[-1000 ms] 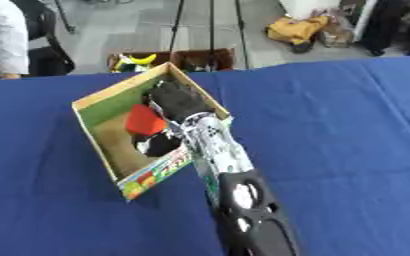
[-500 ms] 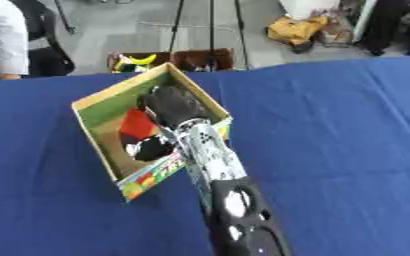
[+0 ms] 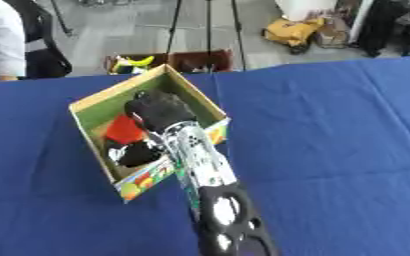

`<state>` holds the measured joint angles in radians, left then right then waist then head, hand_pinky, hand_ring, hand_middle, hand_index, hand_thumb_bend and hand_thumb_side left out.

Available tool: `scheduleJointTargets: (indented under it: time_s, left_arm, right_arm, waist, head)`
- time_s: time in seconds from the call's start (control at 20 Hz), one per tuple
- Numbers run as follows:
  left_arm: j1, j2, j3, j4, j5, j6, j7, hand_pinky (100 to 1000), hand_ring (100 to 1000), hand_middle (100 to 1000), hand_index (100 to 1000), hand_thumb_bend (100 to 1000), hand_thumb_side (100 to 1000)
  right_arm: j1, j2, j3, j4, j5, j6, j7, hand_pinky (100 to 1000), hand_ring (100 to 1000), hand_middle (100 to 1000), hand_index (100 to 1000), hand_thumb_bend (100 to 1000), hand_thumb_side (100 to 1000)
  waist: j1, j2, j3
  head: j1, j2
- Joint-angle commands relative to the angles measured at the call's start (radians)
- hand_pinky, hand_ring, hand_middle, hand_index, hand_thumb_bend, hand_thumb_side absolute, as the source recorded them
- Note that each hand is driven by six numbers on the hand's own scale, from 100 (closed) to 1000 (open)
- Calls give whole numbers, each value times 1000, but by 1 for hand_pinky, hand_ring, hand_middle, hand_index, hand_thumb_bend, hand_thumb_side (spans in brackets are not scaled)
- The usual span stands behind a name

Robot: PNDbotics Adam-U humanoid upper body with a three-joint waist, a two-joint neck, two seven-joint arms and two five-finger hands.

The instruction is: Pick up objects on the table and place them in the box.

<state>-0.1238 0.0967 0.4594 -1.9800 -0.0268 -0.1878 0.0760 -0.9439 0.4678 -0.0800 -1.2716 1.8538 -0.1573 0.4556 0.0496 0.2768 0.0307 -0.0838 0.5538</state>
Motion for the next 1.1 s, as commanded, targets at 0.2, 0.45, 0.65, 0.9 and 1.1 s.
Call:
scheduleJointTargets:
  time_s: [0.2,0.45,0.65,0.9,1.1]
  left_arm:
    - [-5,20,-1,-20,4,2,-1,358,568,642,900,526,874]
    - [-5,19,-1,-20,4,2,-1,358,567,642,900,528,873]
    - [-5,18,-1,-20,4,2,-1,357,567,642,900,528,873]
    - [-6,20,-2,-20,6,1,-2,358,567,642,900,527,874]
    - [-7,21,-3,-20,7,1,-3,358,567,642,900,527,874]
  right_arm:
    - [-22,20,2,-35,21,1,8,721,786,746,776,107,725]
    - [-26,18,3,-43,31,6,3,757,845,801,831,191,774]
    - [-26,17,4,-50,41,4,-1,769,865,815,843,280,806]
    - [-57,-20,-2,-39,20,-1,0,779,880,822,863,593,850]
    - [-80,-45,-6,-33,-25,8,-9,775,876,811,853,559,829]
  waist:
    - [3,-21,0]
    - [4,-19,-1]
    - [4,-18,1]
    - [2,-19,5]
    - [2,-20,7]
  head:
    - [-11,11]
    - [-11,11]
    - [-12,11]
    - [-14,8]
    - [-16,9]
